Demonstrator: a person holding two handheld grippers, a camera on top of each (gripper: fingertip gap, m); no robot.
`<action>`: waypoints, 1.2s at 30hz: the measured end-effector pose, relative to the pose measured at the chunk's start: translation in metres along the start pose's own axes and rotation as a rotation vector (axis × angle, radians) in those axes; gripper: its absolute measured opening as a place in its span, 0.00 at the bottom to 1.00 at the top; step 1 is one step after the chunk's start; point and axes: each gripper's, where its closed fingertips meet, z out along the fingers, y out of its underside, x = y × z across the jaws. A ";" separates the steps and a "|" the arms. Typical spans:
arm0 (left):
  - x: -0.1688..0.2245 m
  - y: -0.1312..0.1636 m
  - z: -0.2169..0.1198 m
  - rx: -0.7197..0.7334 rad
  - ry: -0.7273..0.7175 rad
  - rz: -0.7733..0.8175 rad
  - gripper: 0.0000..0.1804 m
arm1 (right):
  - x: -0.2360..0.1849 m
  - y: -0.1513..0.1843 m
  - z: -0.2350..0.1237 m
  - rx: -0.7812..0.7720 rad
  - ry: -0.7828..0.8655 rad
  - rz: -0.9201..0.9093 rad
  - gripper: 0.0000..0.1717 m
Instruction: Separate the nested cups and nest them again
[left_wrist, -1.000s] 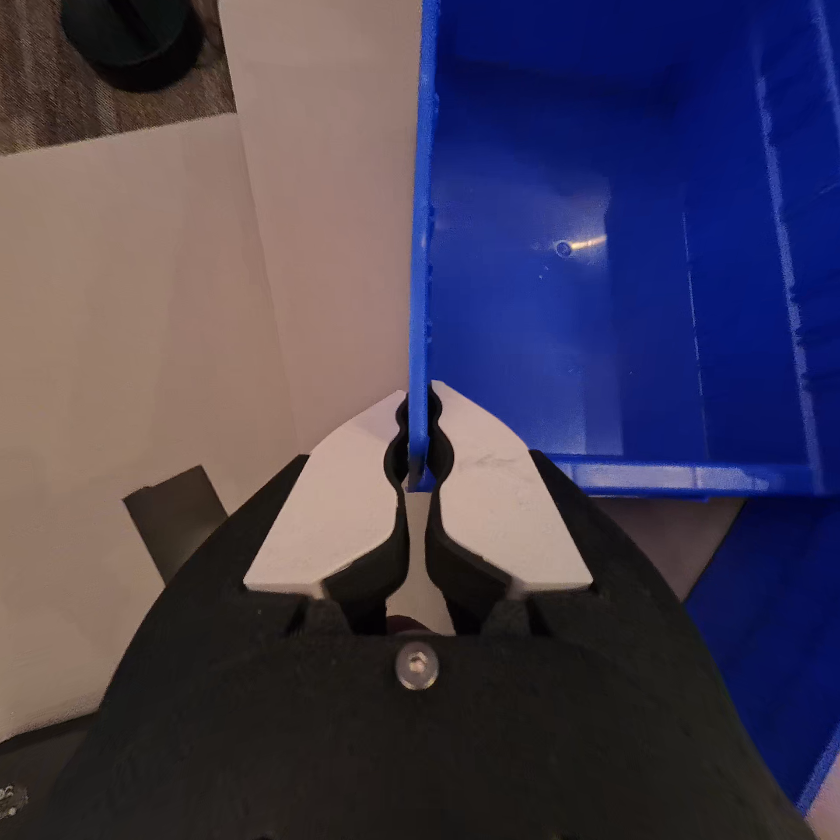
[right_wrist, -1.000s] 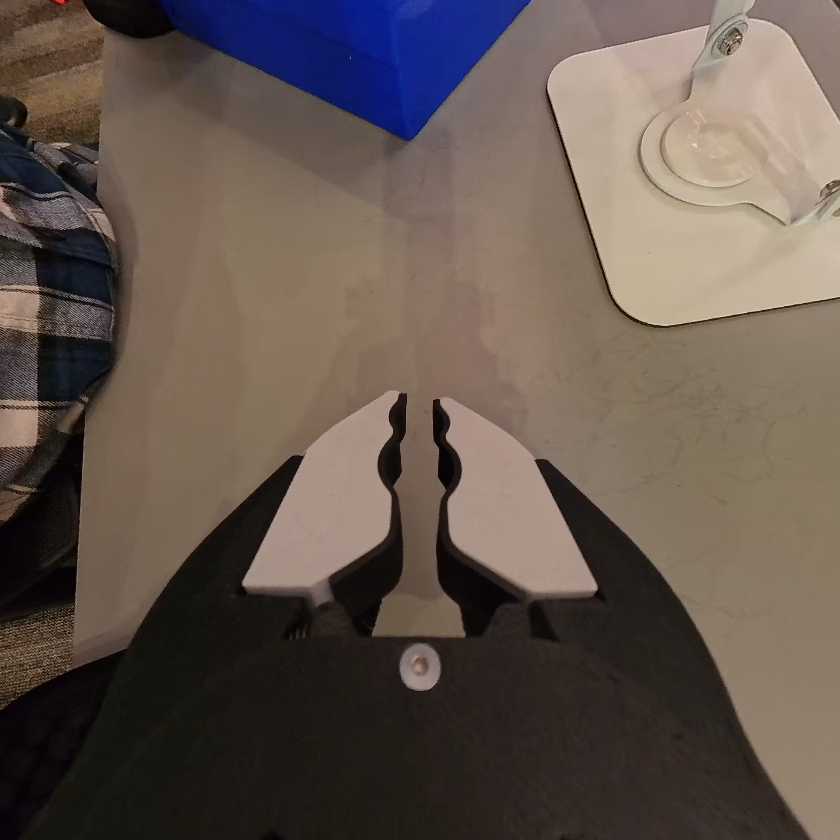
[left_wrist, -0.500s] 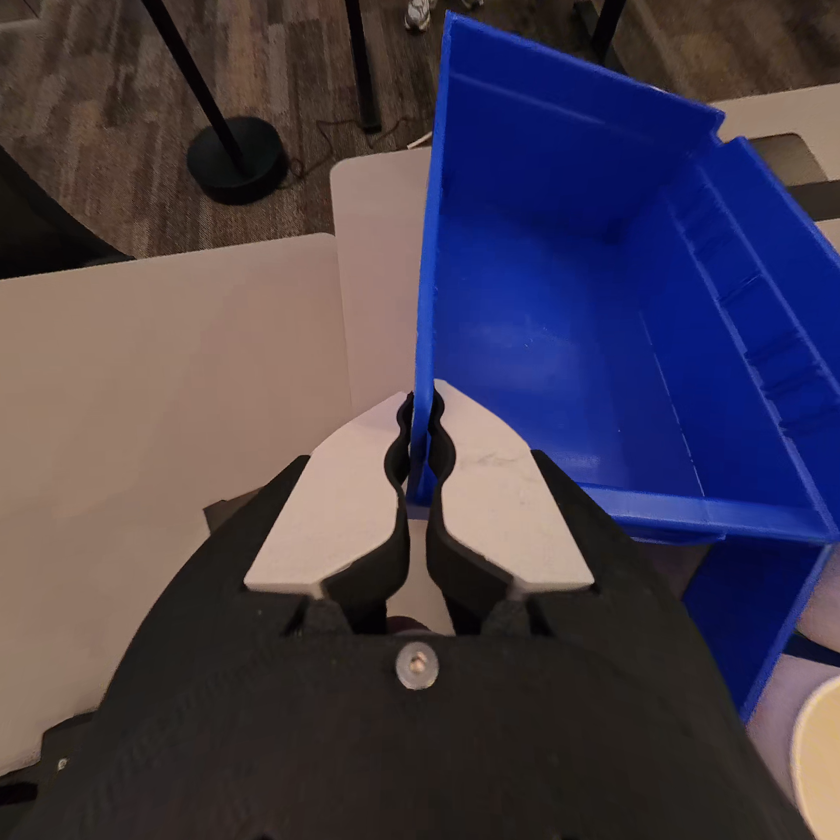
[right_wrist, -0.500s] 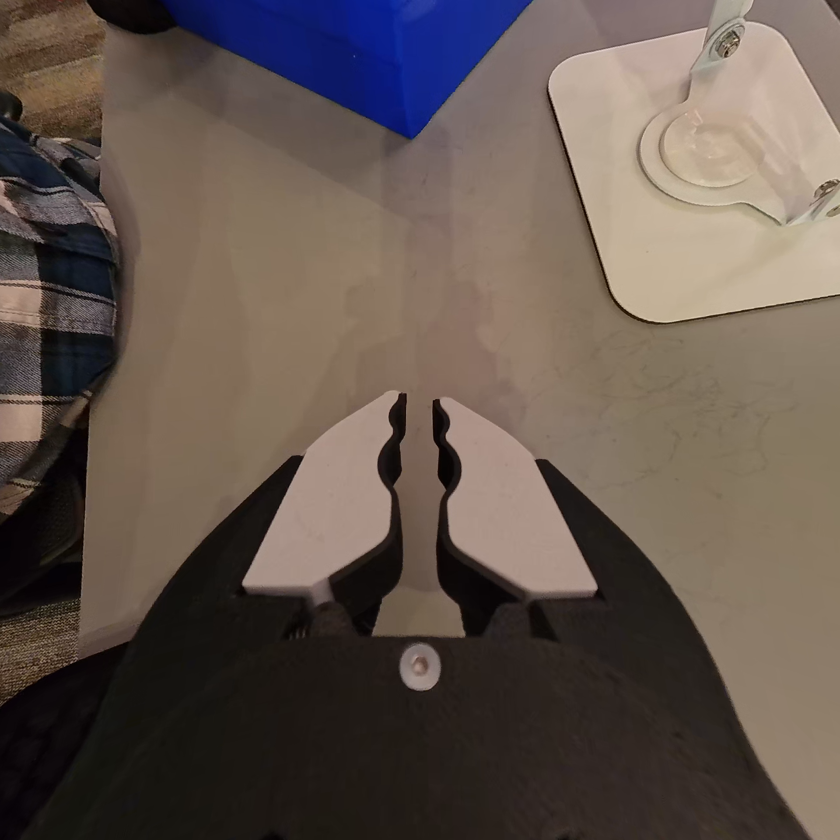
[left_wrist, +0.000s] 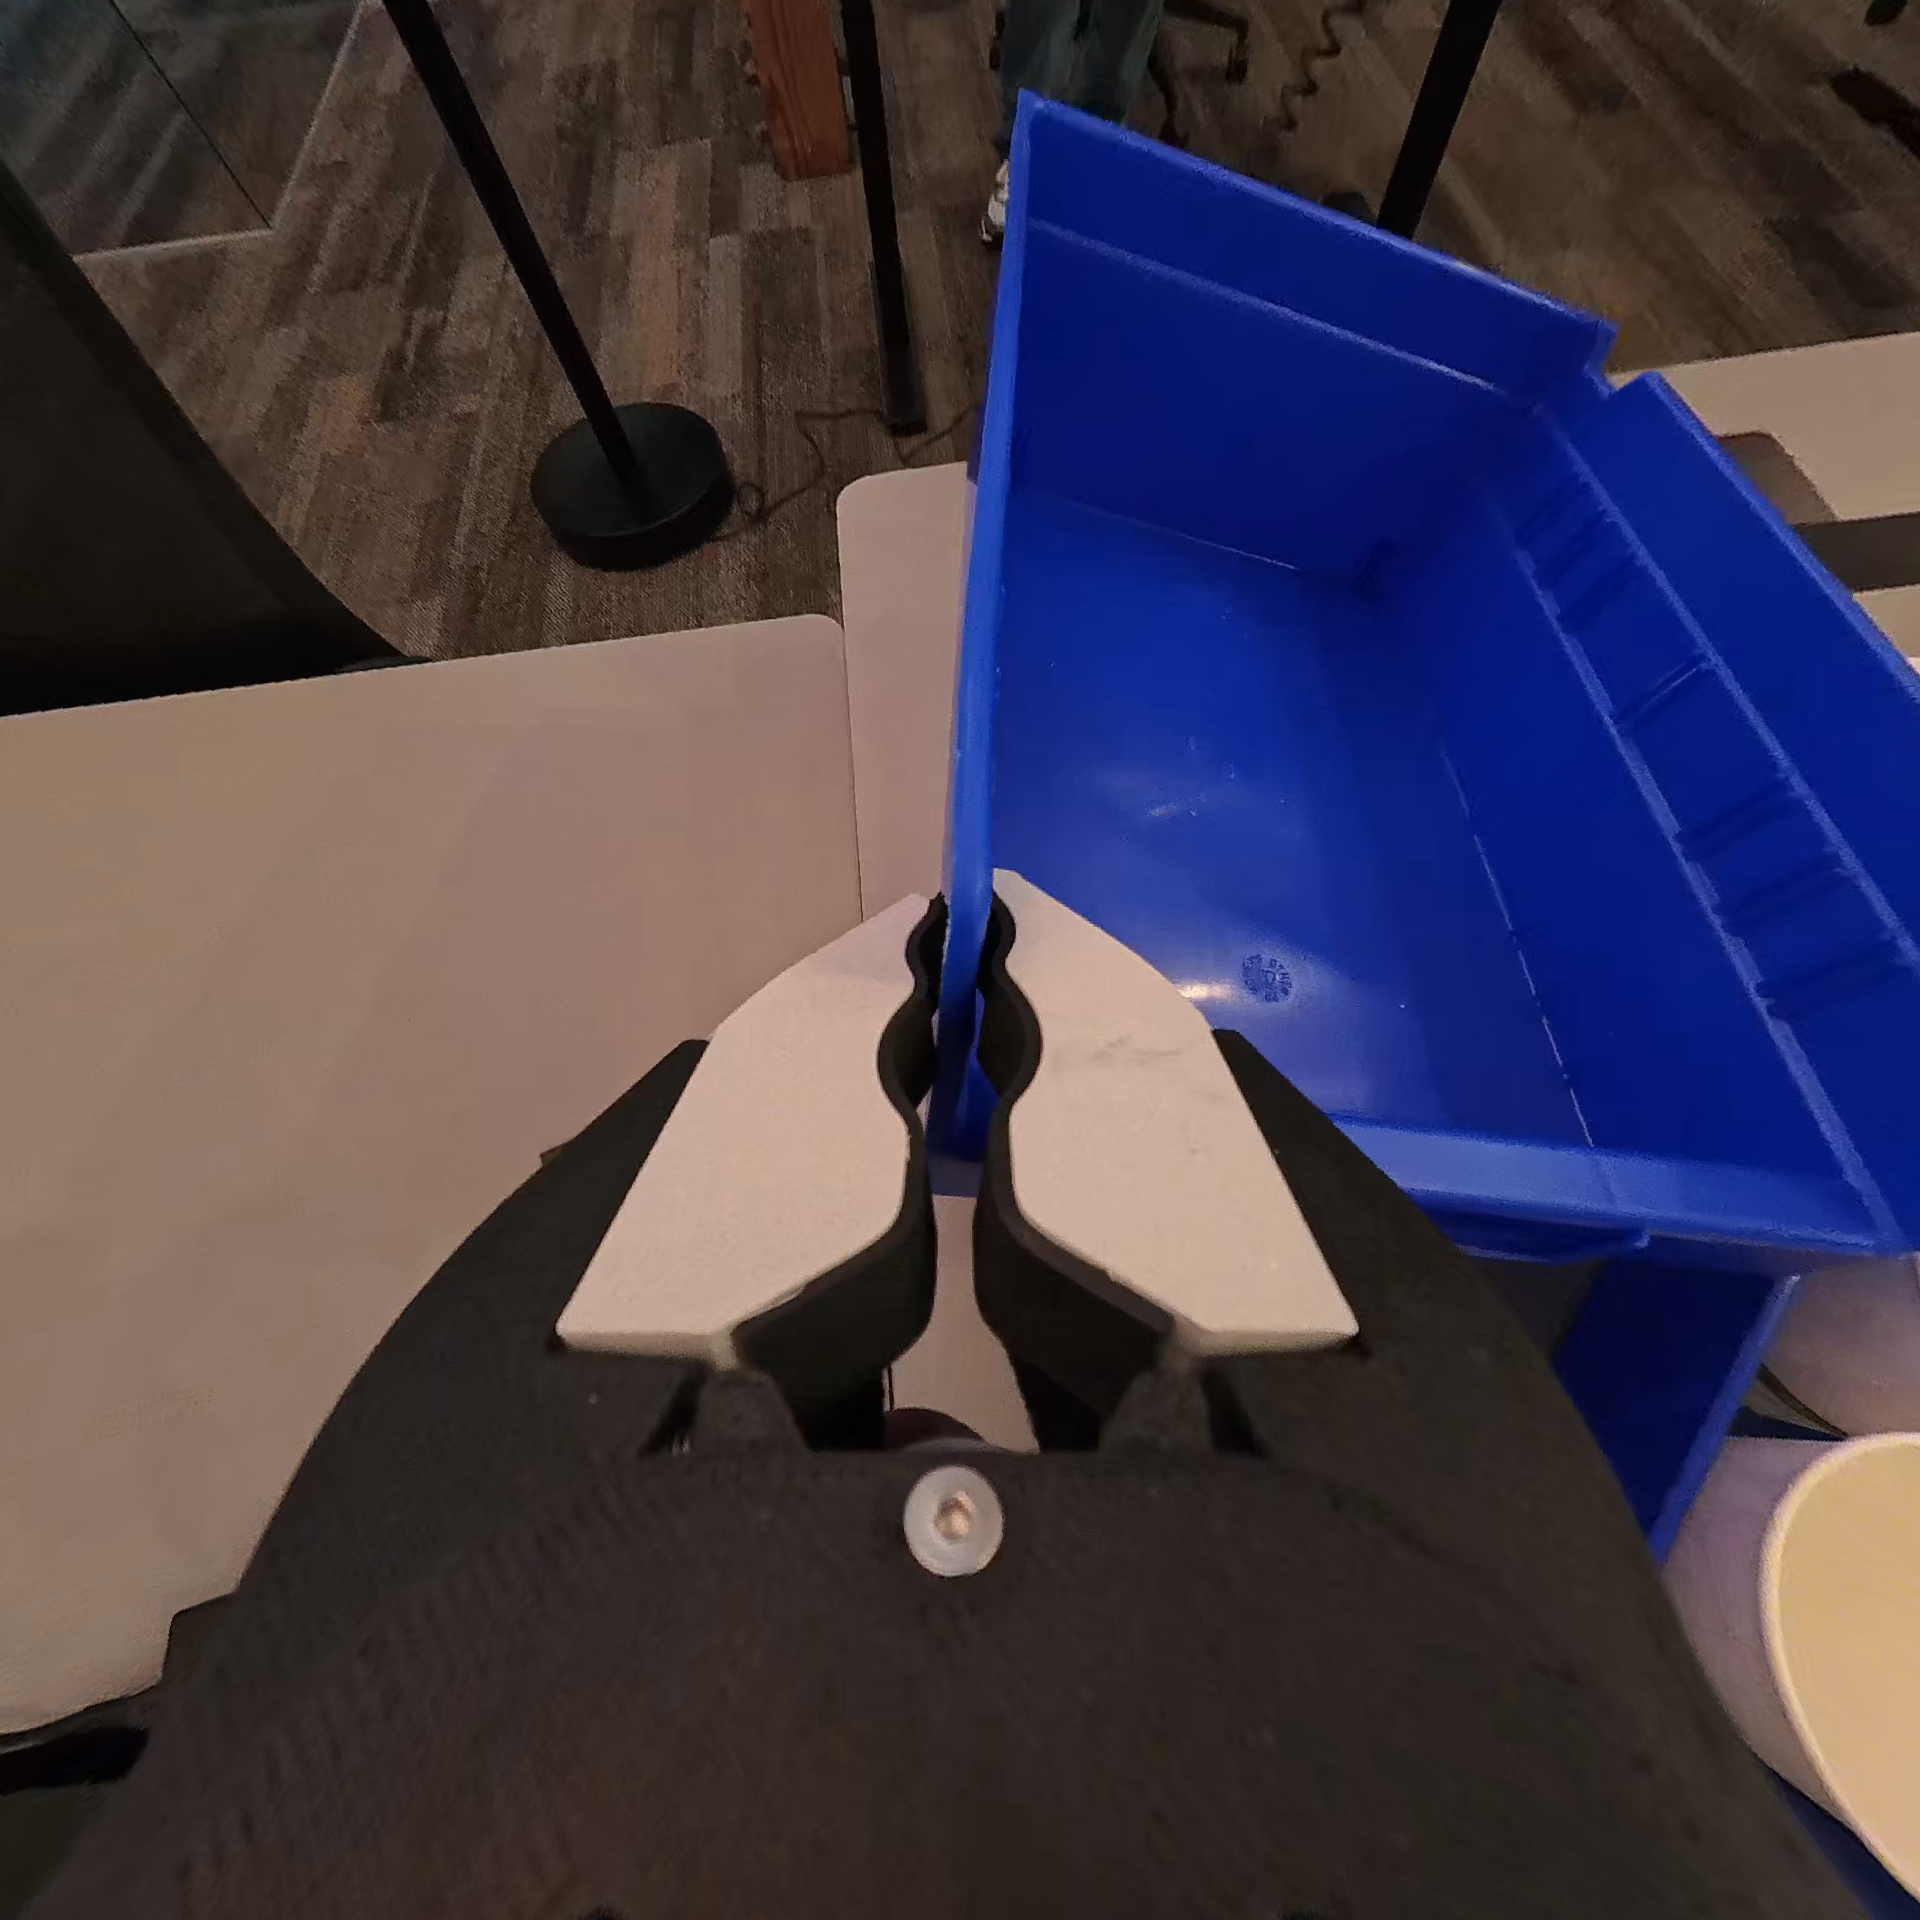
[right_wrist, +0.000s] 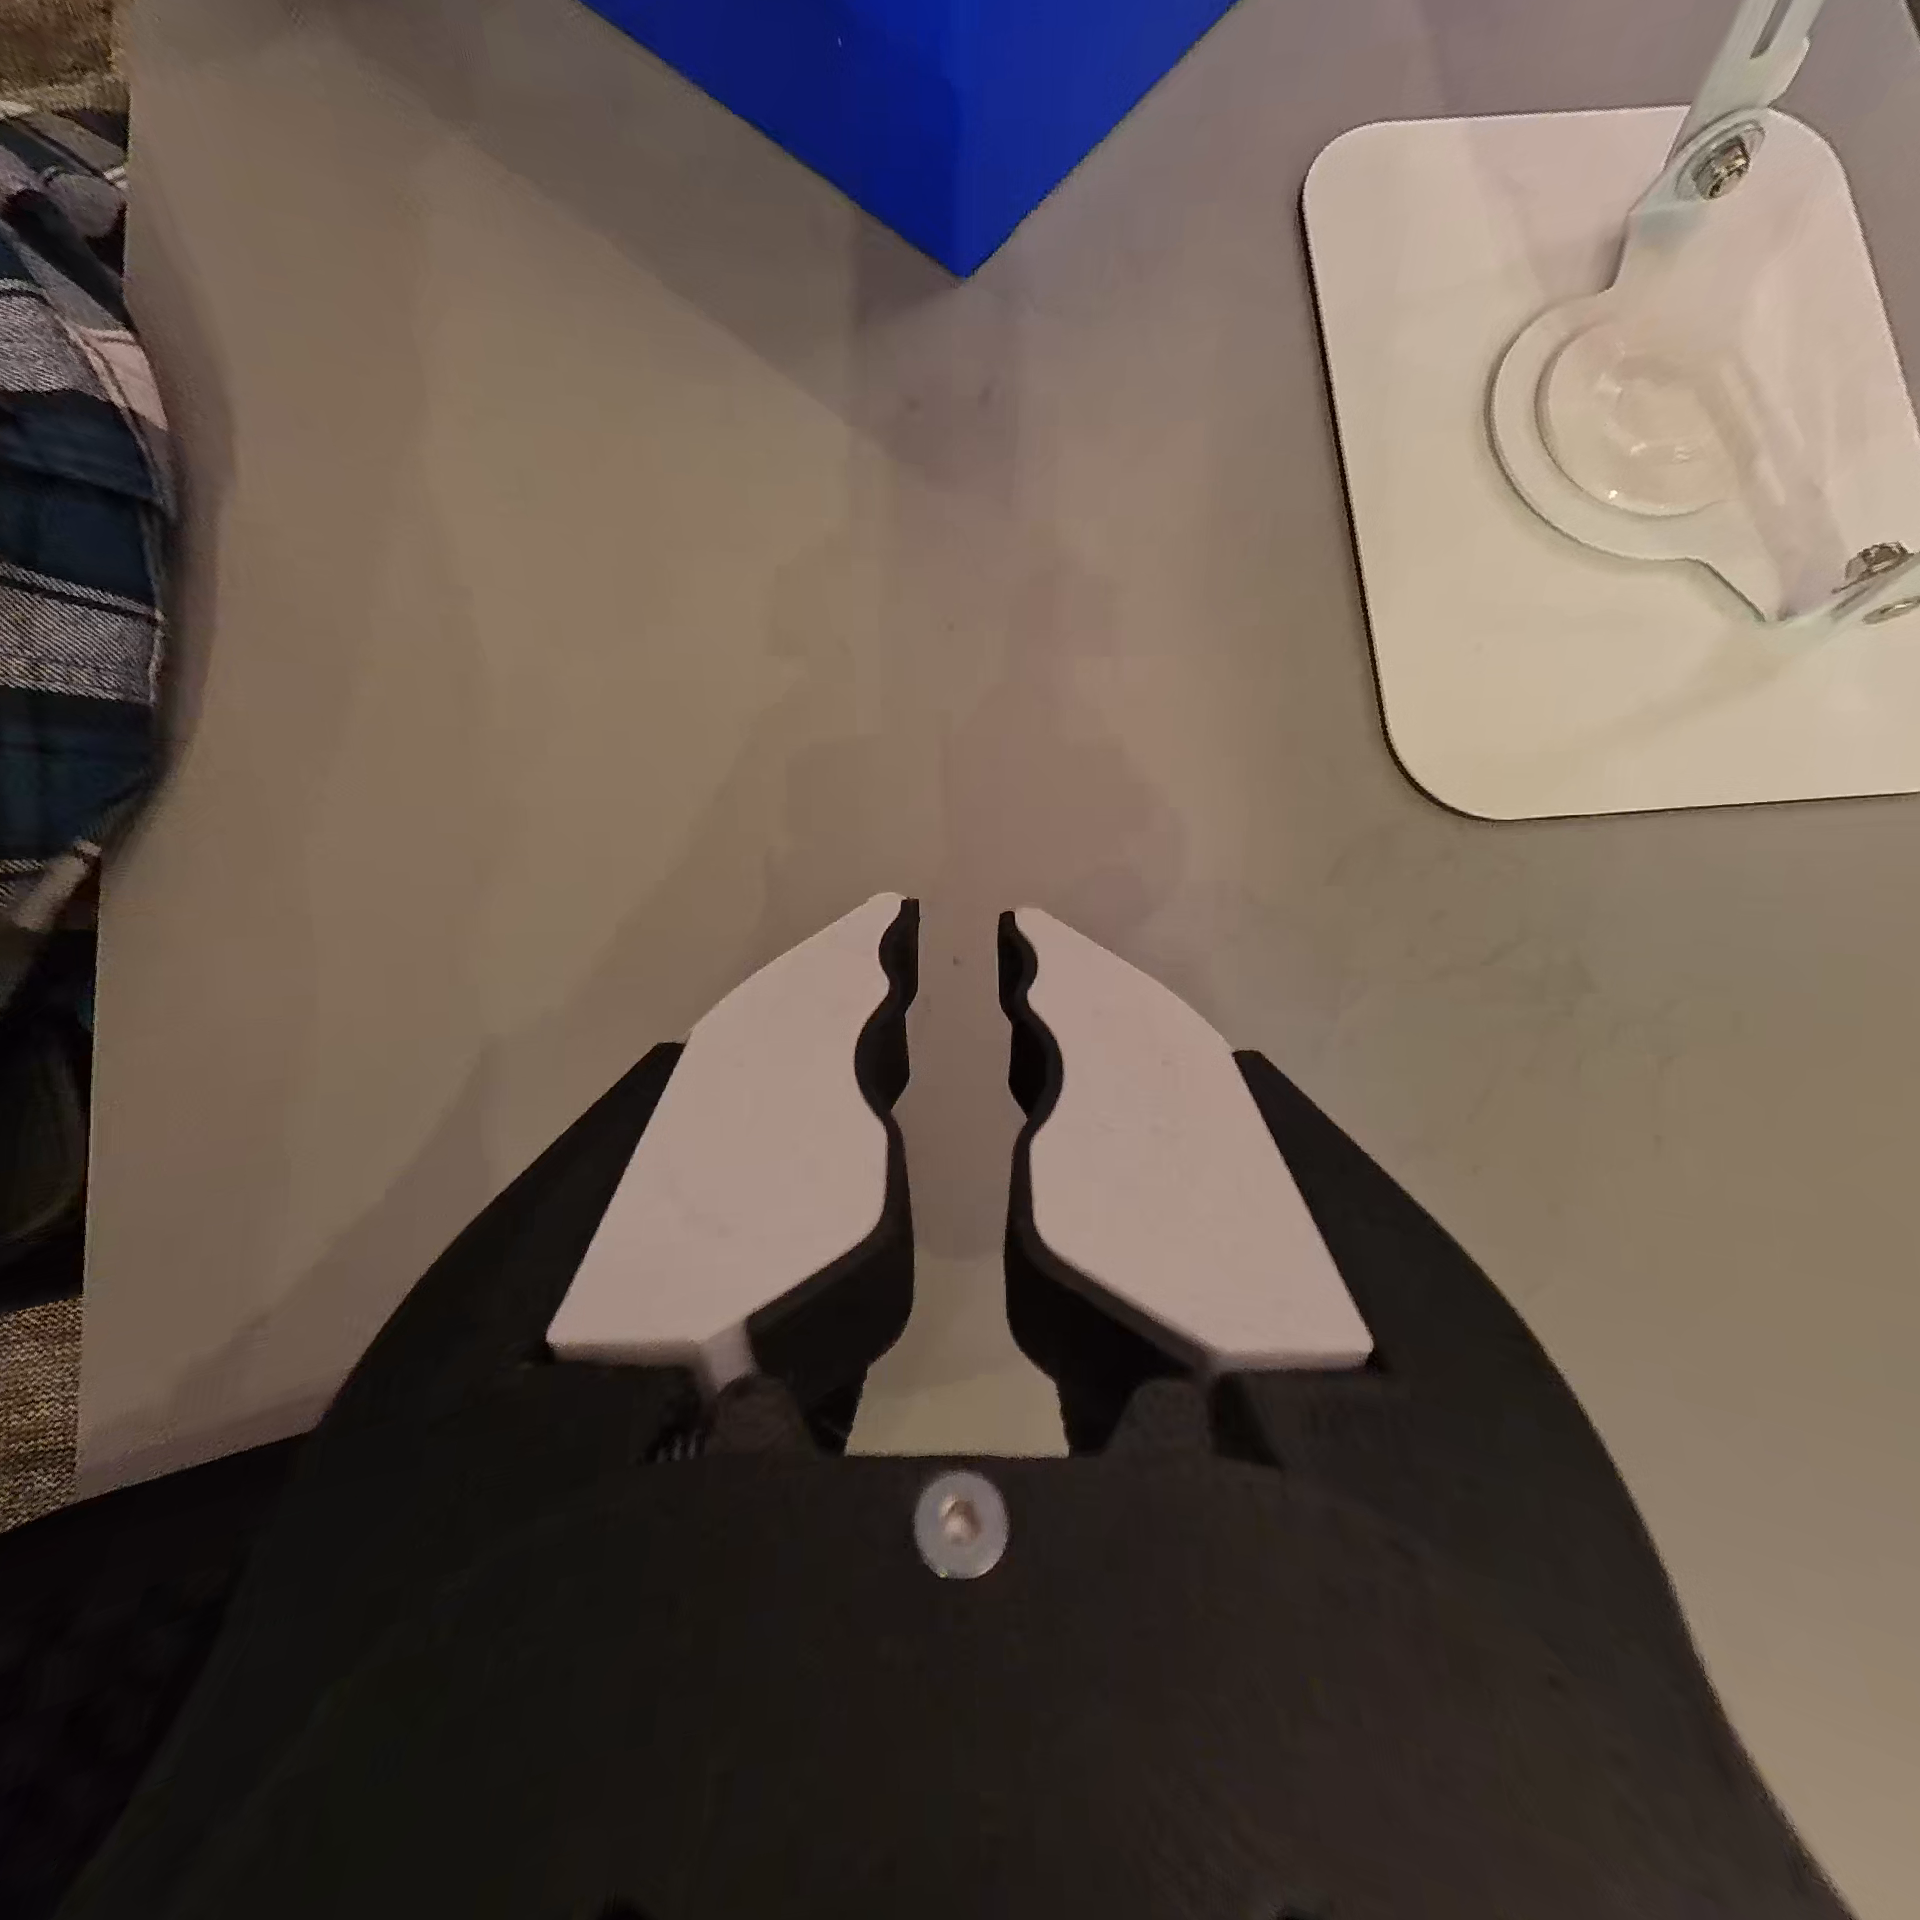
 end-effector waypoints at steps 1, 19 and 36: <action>-0.001 -0.002 -0.004 0.016 -0.003 -0.001 0.02 | 0.000 0.001 0.000 0.001 0.001 0.004 0.08; 0.060 -0.054 -0.177 0.459 0.162 -0.071 0.02 | -0.004 0.010 -0.017 0.058 0.034 0.028 0.08; 0.278 -0.022 -0.196 0.441 0.499 0.153 0.03 | -0.011 0.032 -0.055 0.148 0.119 0.097 0.08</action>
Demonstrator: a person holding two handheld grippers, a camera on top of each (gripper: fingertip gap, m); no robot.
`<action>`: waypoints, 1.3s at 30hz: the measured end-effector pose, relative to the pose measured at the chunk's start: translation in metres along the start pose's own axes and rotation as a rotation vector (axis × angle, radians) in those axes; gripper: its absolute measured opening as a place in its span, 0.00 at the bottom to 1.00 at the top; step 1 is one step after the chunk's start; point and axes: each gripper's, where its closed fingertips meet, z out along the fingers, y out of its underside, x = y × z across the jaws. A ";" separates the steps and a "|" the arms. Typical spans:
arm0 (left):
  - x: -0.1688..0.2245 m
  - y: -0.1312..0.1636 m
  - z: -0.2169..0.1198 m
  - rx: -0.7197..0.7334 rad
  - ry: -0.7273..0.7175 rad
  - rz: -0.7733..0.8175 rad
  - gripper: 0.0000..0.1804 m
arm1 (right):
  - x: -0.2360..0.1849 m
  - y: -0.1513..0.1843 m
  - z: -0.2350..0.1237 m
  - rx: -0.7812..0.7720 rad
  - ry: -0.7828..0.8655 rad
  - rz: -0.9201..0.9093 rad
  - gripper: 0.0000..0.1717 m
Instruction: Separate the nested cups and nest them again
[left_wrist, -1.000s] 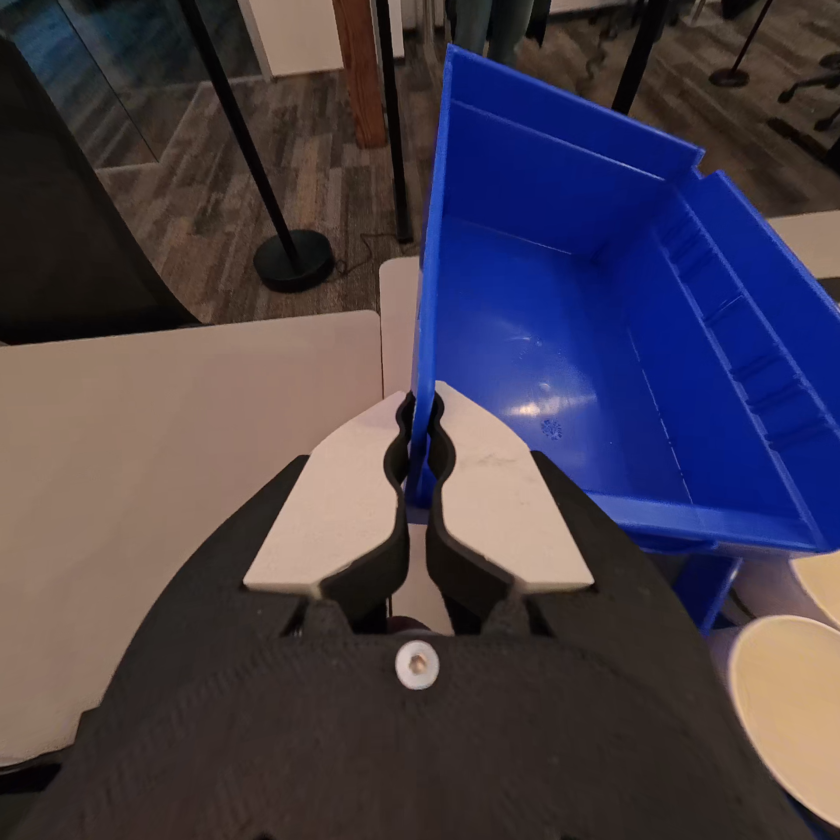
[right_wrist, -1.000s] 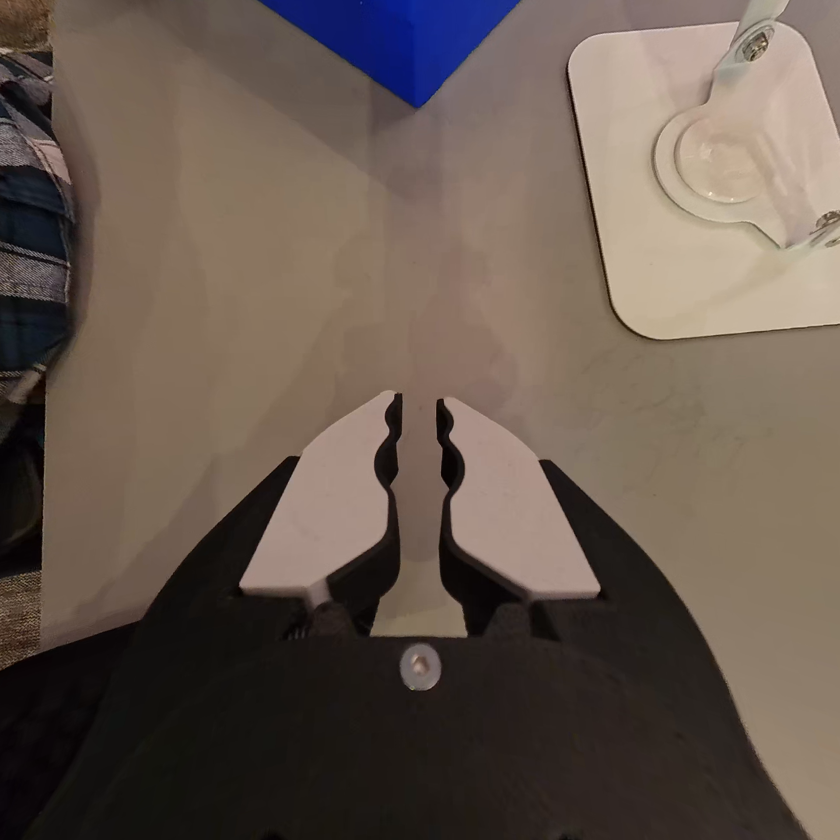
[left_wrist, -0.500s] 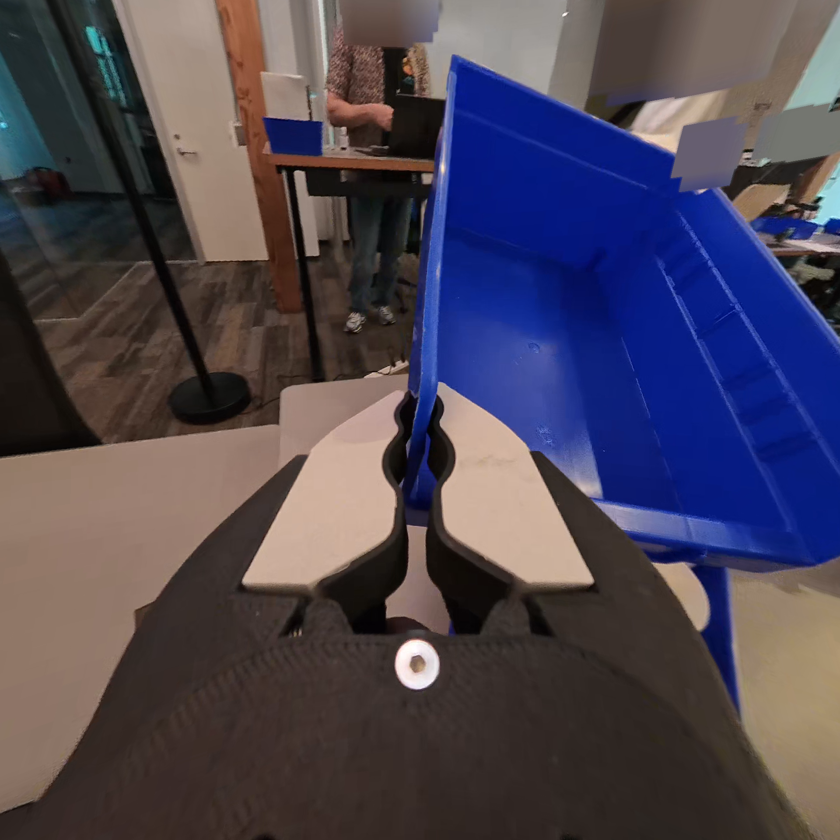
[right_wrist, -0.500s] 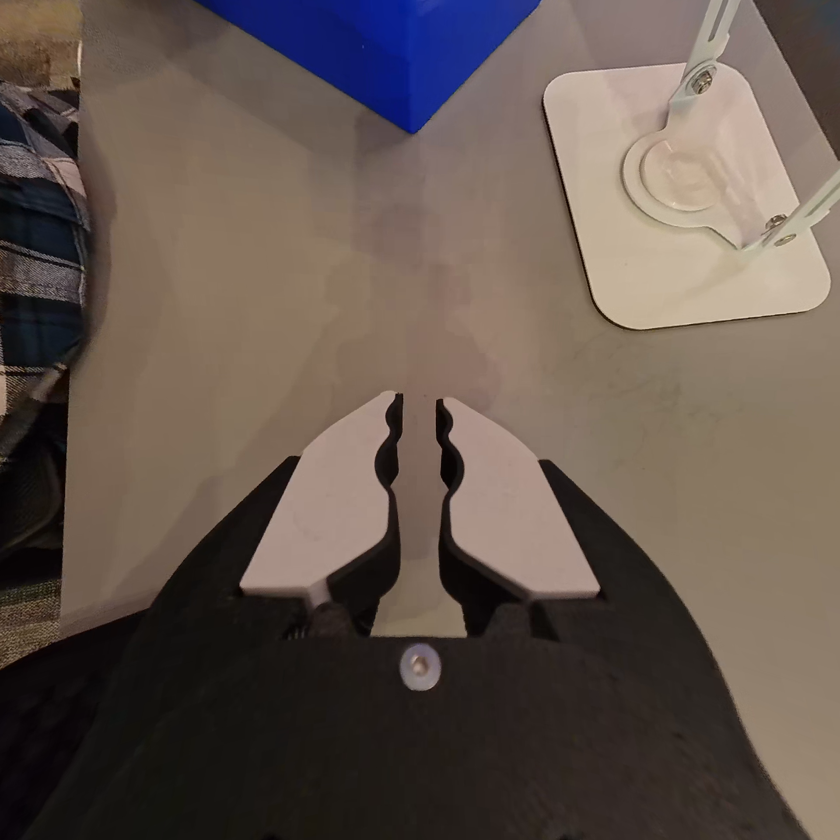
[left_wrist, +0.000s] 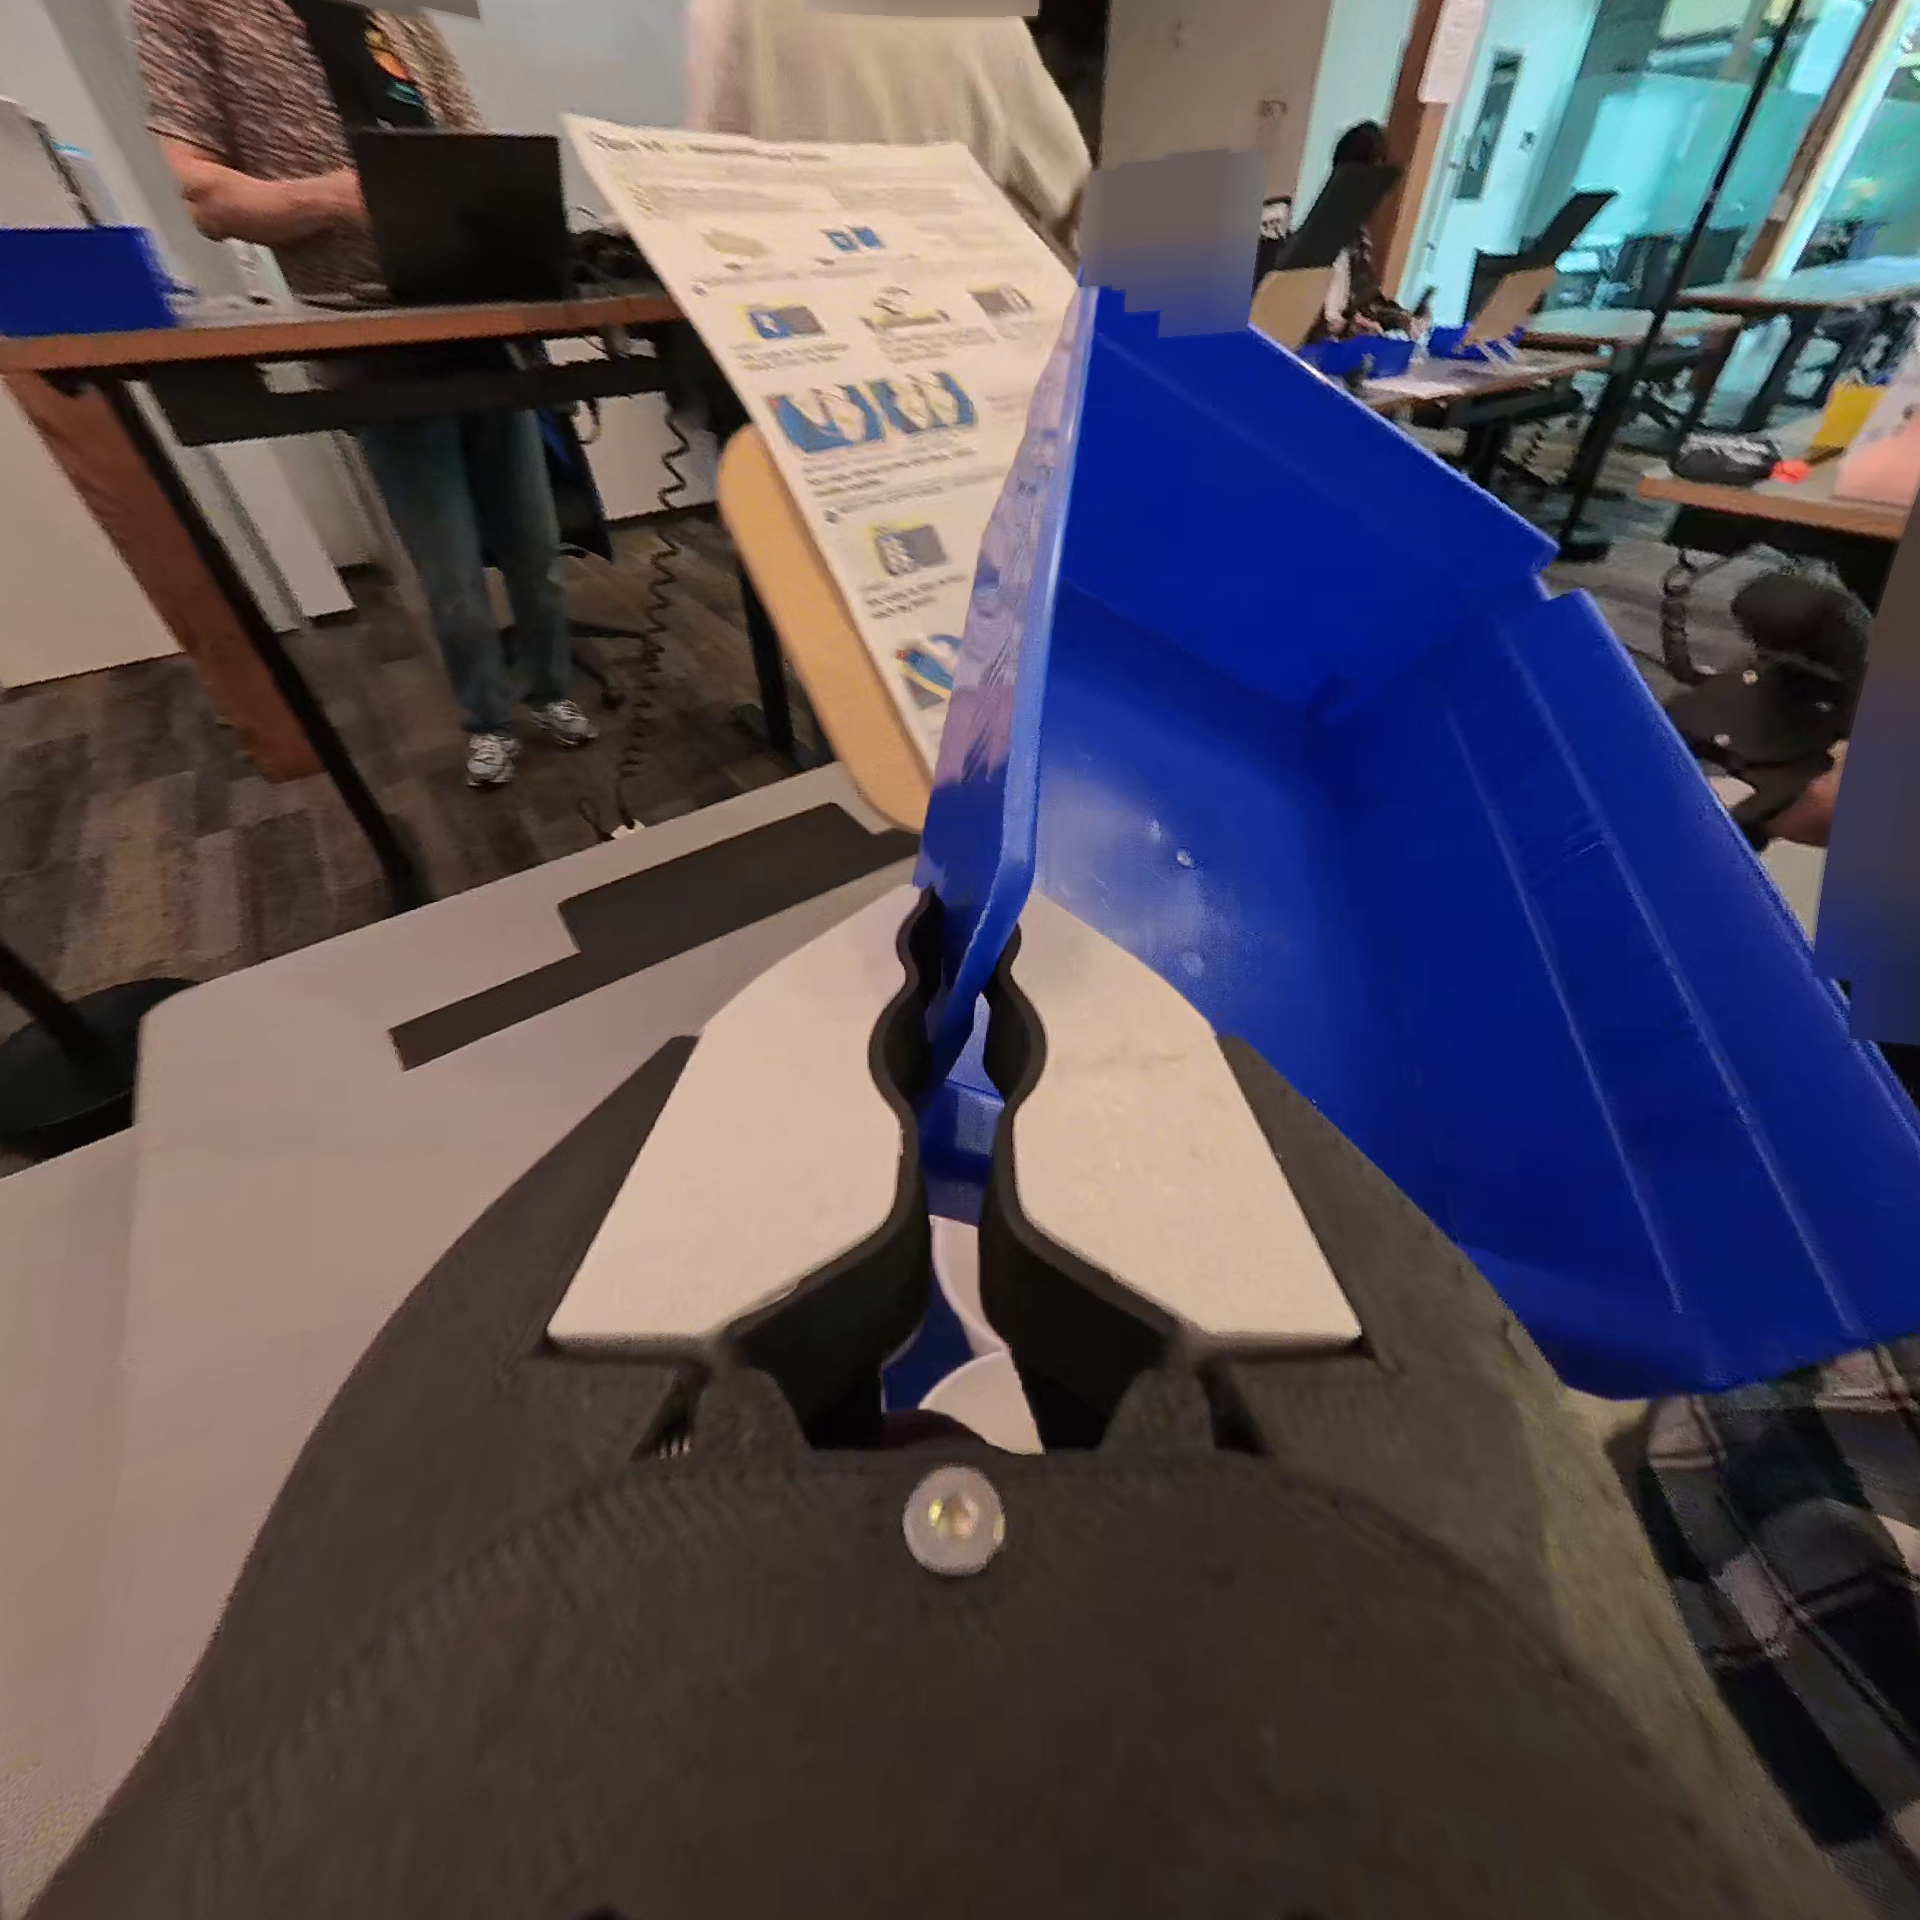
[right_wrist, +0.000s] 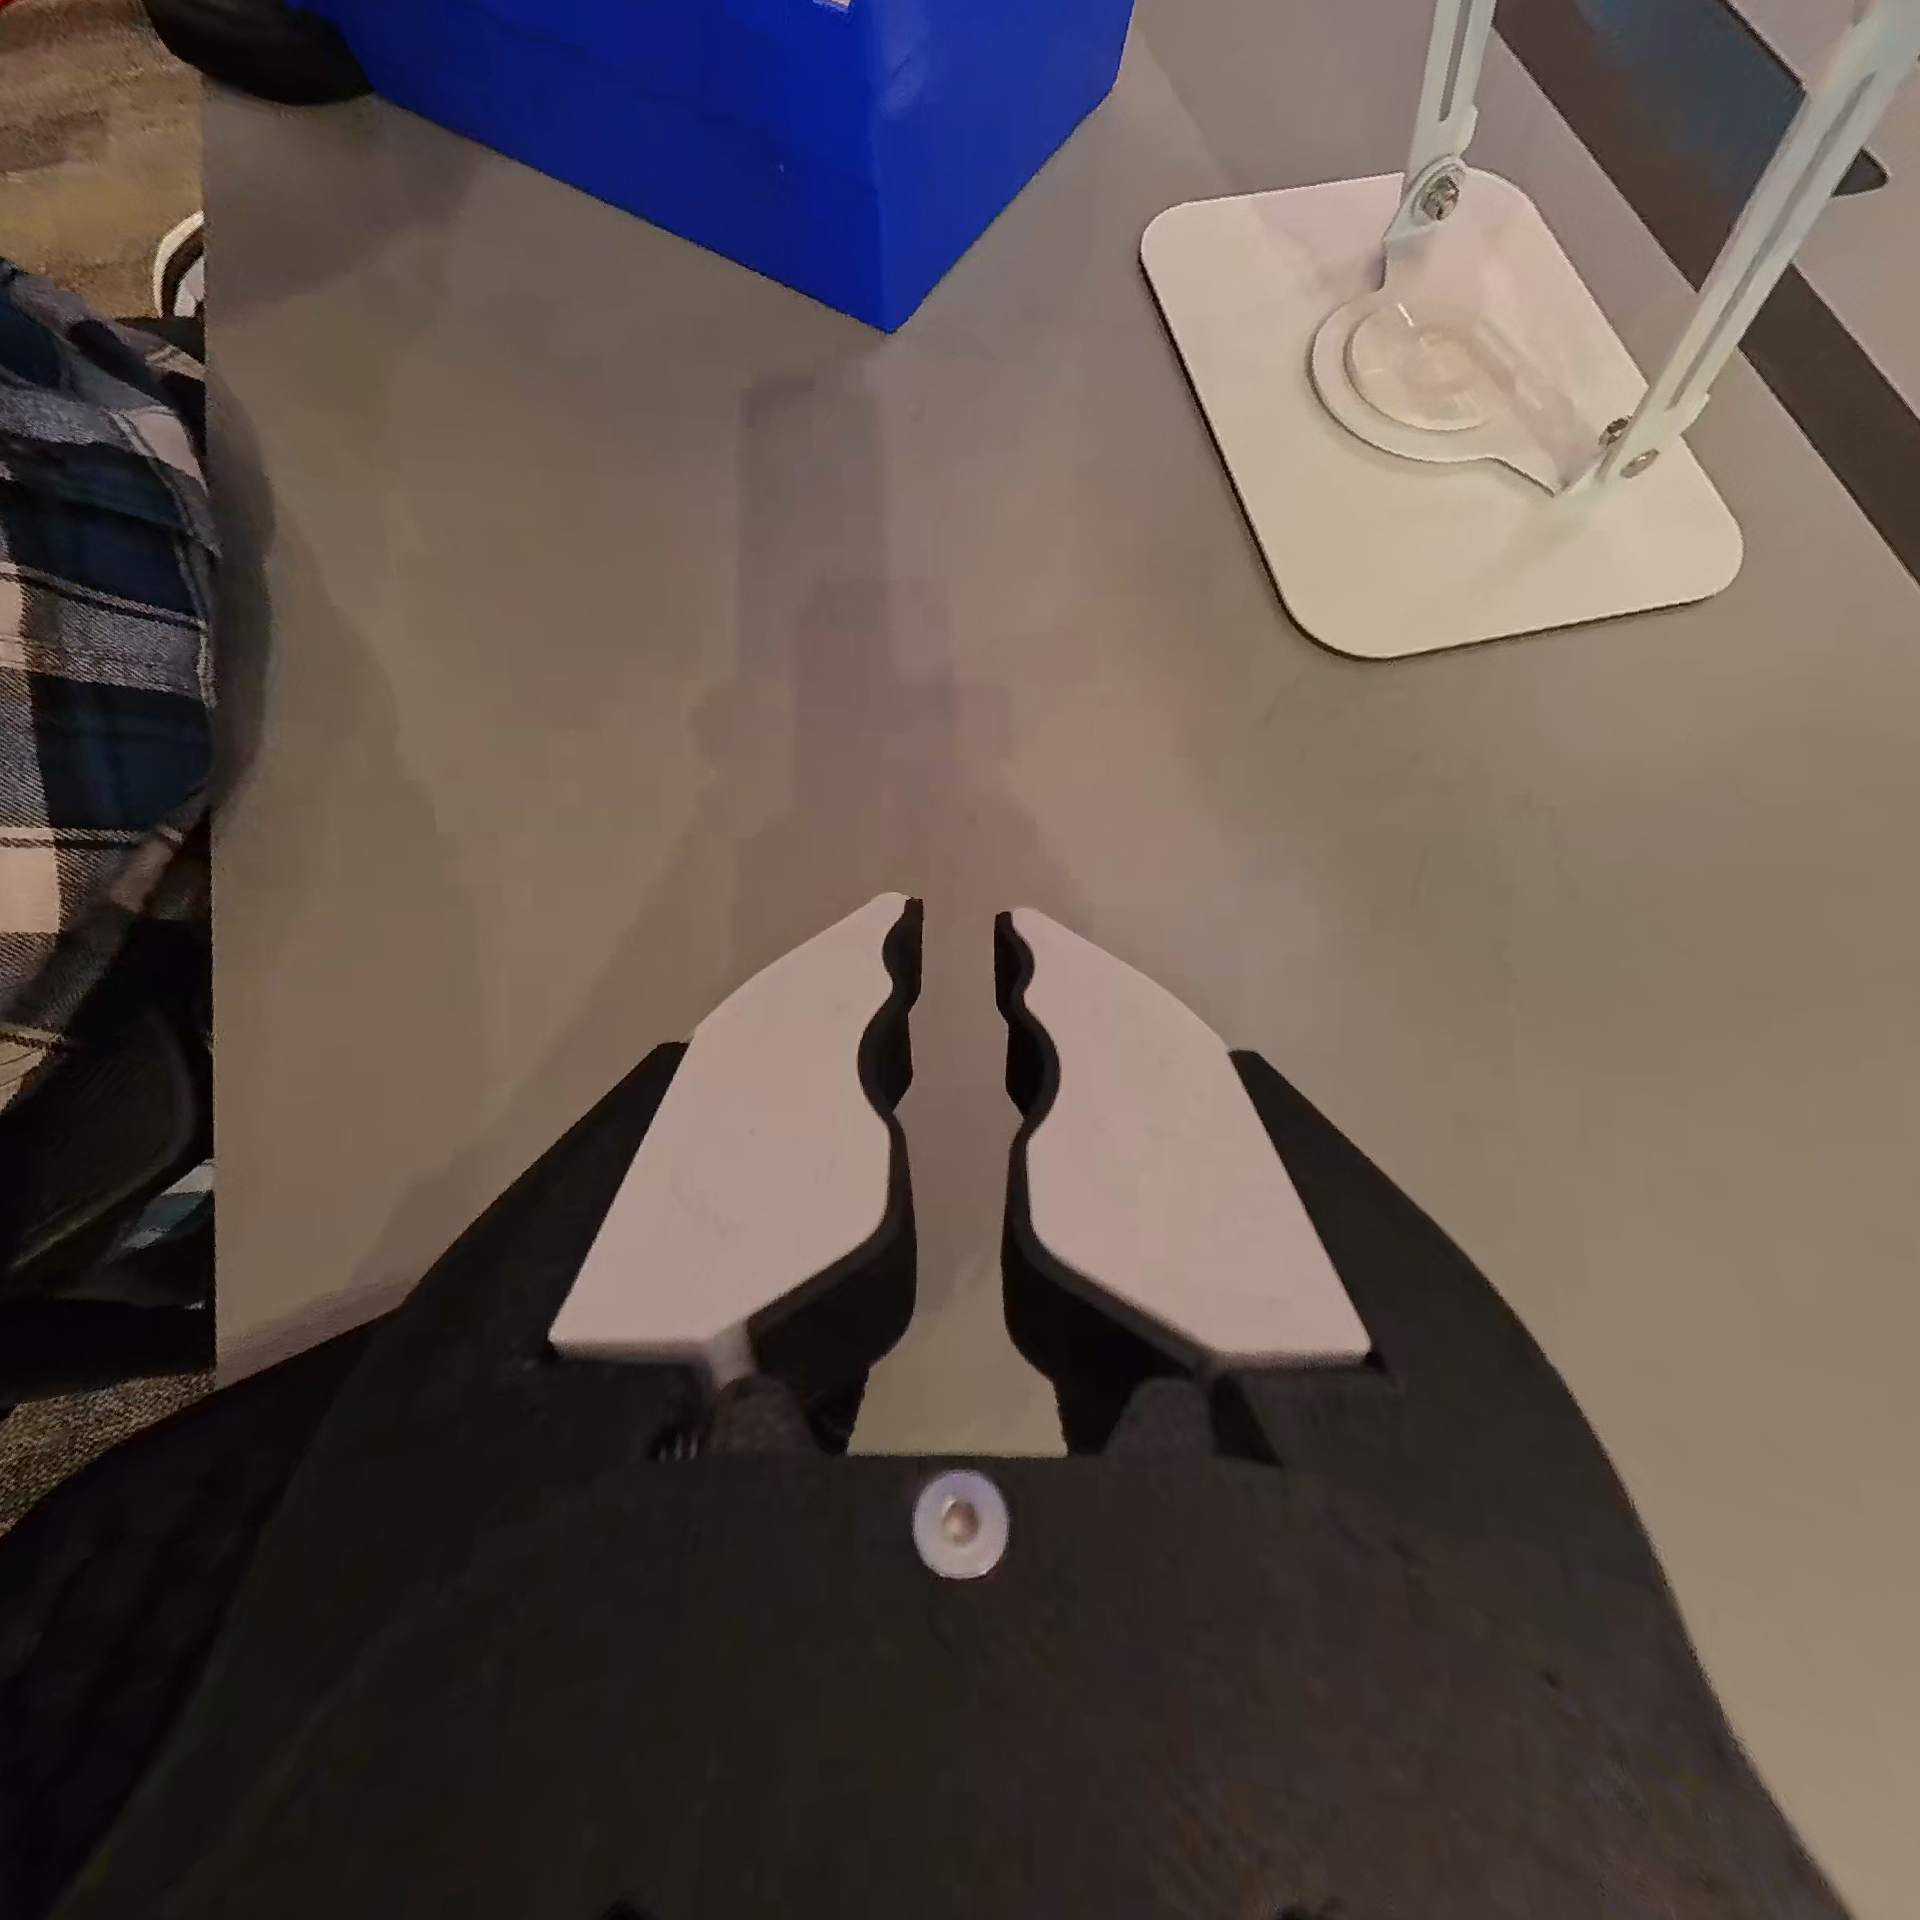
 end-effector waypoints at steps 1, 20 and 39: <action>0.011 0.003 0.008 -0.012 0.023 0.009 0.03 | 0.001 0.001 -0.003 0.008 0.009 0.006 0.08; 0.134 0.099 0.123 -0.311 0.178 0.112 0.04 | -0.081 -0.039 0.002 0.041 -0.050 -0.501 0.28; 0.172 0.140 0.152 -0.382 0.279 -0.012 0.04 | -0.052 0.028 0.016 -0.432 -0.187 -0.773 0.05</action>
